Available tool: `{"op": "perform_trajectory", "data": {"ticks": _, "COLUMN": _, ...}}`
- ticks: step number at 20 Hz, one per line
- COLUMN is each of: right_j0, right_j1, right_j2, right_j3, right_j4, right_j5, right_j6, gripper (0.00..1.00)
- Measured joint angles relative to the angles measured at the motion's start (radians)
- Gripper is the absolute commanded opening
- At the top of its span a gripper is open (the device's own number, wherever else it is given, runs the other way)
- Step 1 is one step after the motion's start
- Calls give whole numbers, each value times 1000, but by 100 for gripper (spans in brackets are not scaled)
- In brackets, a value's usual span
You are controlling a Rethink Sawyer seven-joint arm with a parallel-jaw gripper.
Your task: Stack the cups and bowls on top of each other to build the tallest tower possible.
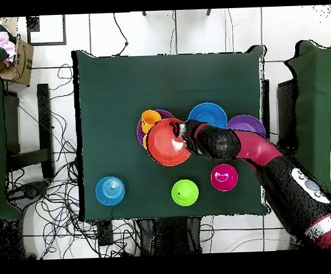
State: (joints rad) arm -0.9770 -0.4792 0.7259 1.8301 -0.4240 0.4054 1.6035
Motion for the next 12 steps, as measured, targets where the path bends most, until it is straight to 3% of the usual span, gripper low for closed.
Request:
{"op": "perform_trajectory", "data": {"ticks": 6, "right_j0": 114, "right_j1": -33, "right_j2": -55, "right_j3": 33, "right_j4": 0, "right_j5": -121, "right_j6": 31, "gripper": 100}}
{"op": "perform_trajectory", "data": {"ticks": 12, "right_j0": 165, "right_j1": -56, "right_j2": -89, "right_j3": 74, "right_j4": 1, "right_j5": -198, "right_j6": 63, "gripper": 100}}
